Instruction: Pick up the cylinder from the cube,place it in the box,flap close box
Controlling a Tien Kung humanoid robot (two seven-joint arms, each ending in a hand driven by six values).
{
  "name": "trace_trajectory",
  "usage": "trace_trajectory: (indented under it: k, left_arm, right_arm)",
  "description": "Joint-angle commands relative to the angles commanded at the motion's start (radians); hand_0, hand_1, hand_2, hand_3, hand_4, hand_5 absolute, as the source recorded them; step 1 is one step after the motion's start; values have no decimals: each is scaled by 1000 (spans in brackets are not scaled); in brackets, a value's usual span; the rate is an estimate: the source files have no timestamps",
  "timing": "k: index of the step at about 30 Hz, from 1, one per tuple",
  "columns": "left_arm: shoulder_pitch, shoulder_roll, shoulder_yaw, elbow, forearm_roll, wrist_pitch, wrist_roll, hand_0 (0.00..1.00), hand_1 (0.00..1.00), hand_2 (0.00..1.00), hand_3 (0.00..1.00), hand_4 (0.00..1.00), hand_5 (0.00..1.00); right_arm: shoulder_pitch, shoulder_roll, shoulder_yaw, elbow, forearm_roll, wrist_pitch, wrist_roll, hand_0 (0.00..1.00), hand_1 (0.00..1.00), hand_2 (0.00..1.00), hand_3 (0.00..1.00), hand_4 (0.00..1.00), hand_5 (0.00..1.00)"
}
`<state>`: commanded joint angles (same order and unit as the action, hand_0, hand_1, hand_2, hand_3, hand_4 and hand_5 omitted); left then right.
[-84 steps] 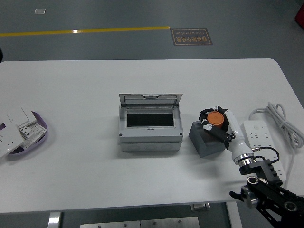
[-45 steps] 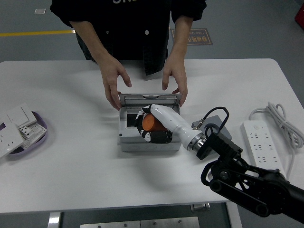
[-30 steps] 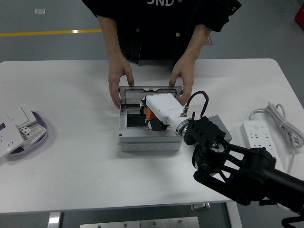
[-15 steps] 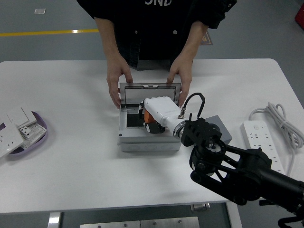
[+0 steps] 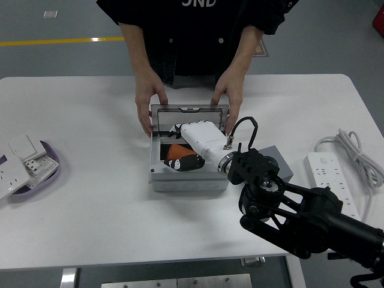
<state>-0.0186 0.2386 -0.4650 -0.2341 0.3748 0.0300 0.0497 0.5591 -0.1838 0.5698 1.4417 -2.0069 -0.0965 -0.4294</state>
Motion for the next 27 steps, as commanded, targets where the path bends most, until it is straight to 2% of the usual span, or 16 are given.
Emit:
trace_trajectory:
  k: [2,8,10,11,13,16,18,25,27]
  left_arm:
    - [0,-1,-2,-1,2,0,0,594,630,623,639,701,221]
    - [3,-5,-2,-1,2,0,1,593,630,620,638,701,219]
    - [3,-5,1,0,1,0,1,593,630,620,638,701,219]
    - [3,-5,1,0,1,0,1,594,629,621,639,702,220]
    - [2,-5,2,0,1,0,0,594,629,621,639,702,220]
    - [-1,-3,3,-1,1,1,0,594,629,621,639,702,220]
    - [-2,-3,5,-1,1,1,0,595,630,621,639,702,222]
    - [-4,0,15,0,-5,1,0,594,629,619,639,702,219]
    - [-6,0,15,0,-6,1,0,594,629,619,639,702,219]
  right_arm:
    - [-14,-13,13,23,40,-22,15,841,741,738,815,928,482]
    - [-52,-84,68,148,193,-91,62,837,737,736,814,945,494]
    - [-42,-99,83,185,231,-101,66,837,737,736,814,945,494]
    - [-33,-106,89,206,248,-105,68,795,698,700,757,941,501]
    - [-8,-112,98,224,266,-113,73,795,698,700,757,941,501]
    - [45,-114,99,195,276,-123,83,795,698,700,757,941,501]
    - [83,-114,90,156,278,-128,93,757,669,672,724,906,473]
    - [214,-108,7,-13,345,-146,148,739,660,662,718,900,469]
    - [232,-110,-14,-57,360,-148,157,739,660,662,718,900,469]
